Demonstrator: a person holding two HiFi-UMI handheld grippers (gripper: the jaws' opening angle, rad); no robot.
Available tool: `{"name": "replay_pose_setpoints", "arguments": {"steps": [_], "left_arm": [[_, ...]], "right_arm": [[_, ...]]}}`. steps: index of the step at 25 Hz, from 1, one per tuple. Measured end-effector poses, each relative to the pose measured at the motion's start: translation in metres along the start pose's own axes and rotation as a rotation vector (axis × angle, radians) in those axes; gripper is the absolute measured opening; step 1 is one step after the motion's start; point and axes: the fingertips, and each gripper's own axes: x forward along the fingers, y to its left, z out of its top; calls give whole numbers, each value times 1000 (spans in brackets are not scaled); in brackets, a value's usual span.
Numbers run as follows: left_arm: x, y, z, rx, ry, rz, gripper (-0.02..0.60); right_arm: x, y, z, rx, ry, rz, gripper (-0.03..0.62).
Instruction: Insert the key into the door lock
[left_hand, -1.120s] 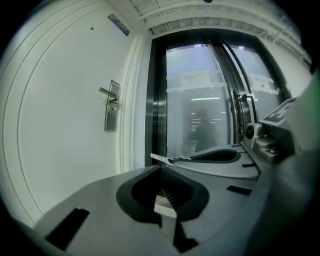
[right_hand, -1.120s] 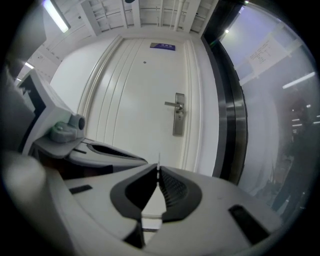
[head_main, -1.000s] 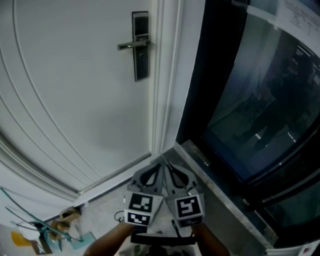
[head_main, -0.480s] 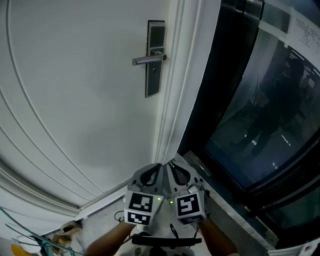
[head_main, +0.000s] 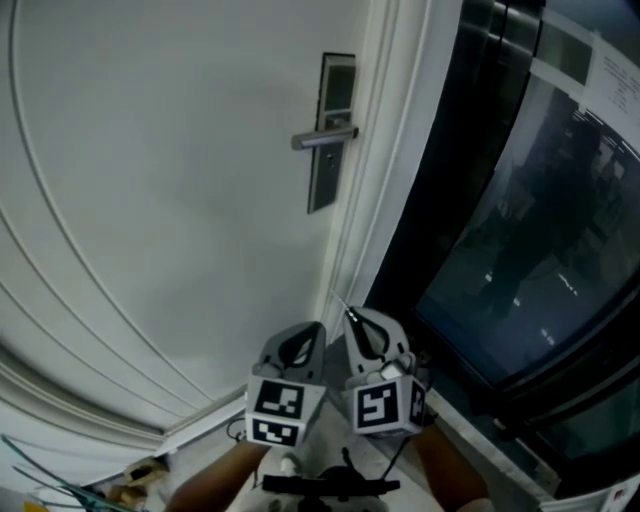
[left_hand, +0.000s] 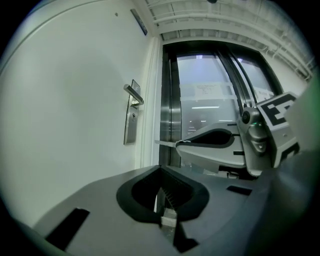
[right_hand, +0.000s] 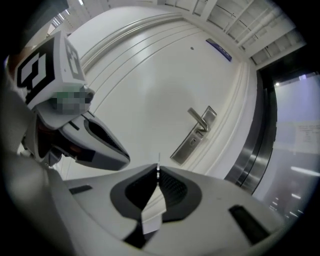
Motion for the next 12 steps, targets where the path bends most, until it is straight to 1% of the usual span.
{"name": "replay_pose_setpoints", "arguments": {"steps": [5, 12], "left_arm": [[5, 8, 8, 3, -8, -1, 3], [24, 24, 25, 19, -34, 31, 3]], "right_arm": [[15, -22, 13, -101, -4, -21, 25], [41, -56, 27, -271, -12, -56, 25]]}}
